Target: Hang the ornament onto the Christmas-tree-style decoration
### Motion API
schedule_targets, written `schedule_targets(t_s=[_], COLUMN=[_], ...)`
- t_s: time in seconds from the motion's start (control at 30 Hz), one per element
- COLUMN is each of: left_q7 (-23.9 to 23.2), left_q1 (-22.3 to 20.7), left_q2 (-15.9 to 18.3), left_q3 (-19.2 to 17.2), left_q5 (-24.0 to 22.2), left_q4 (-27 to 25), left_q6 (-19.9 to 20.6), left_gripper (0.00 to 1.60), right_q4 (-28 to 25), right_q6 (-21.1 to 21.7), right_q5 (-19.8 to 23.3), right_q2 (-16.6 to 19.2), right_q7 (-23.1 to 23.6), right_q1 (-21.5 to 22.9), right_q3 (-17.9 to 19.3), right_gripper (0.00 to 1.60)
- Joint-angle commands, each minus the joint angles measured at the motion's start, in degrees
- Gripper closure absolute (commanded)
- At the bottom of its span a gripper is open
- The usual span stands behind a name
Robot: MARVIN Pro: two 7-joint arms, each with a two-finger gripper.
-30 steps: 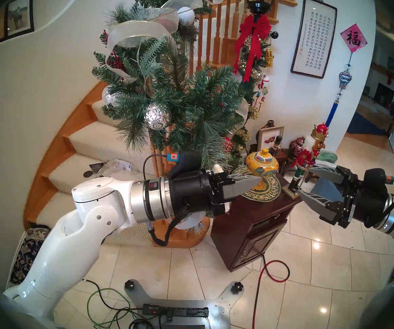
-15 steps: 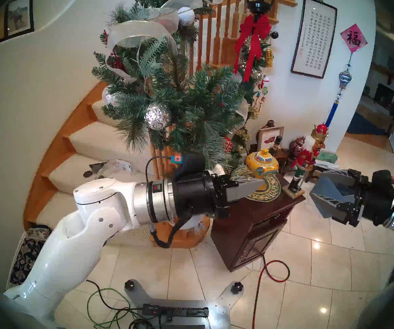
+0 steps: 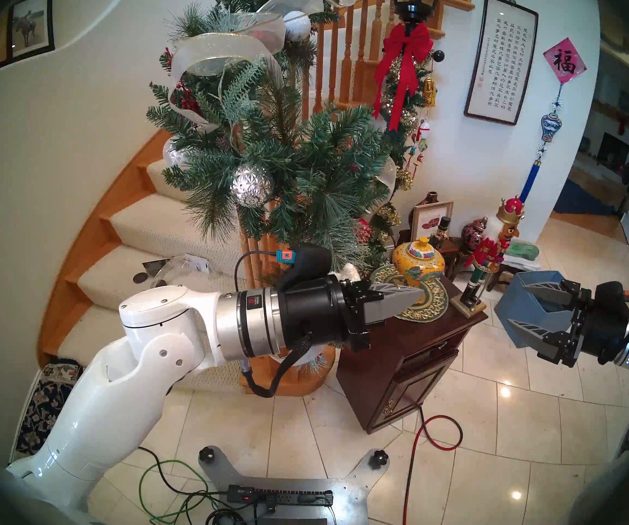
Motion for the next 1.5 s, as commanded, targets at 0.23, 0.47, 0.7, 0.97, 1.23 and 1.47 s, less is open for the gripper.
schedule_targets(t_s=[0.23, 0.47, 0.7, 0.97, 1.23, 1.47], left_q7=[0.2, 0.3, 0.4, 0.5, 0.8, 1.1], left_q1=[-0.4, -0.3, -0.3, -0.3, -0.6, -0.8], left_q2=[-0.4, -0.4, -0.4, -0.5, -0.6, -0.7], left_q3=[-0.2, -0.2, 0.0, 0.4, 1.0, 1.3], left_q5=[-0.2, -0.3, -0.3, -0.2, 0.0, 0.0], left_q4=[-0.9, -0.9, -1.0, -1.2, -1.4, -1.4], left_q6=[-0.1, 0.0, 0.1, 0.2, 0.4, 0.5], left_gripper=[1.60, 1.60, 1.60, 1.60, 1.60, 1.60], right_q4=[2.6, 3.0, 3.5, 3.8, 3.9, 3.9], right_q6=[-0.1, -0.1, -0.1, -0.1, -0.1, -0.1], right_q5=[1.2, 1.6, 2.1, 2.5, 2.6, 2.8], right_q2=[3.8, 4.8, 5.5, 5.9, 6.2, 6.3], right_q7=[7.3, 6.0, 6.4, 6.7, 6.2, 6.2], right_q1=[0.5, 1.0, 1.3, 1.4, 1.5, 1.5], right_q3=[0.1, 0.1, 0.1, 0.1, 0.1, 0.1], right_gripper=[0.00, 0.00, 0.00, 0.00, 0.00, 0.00])
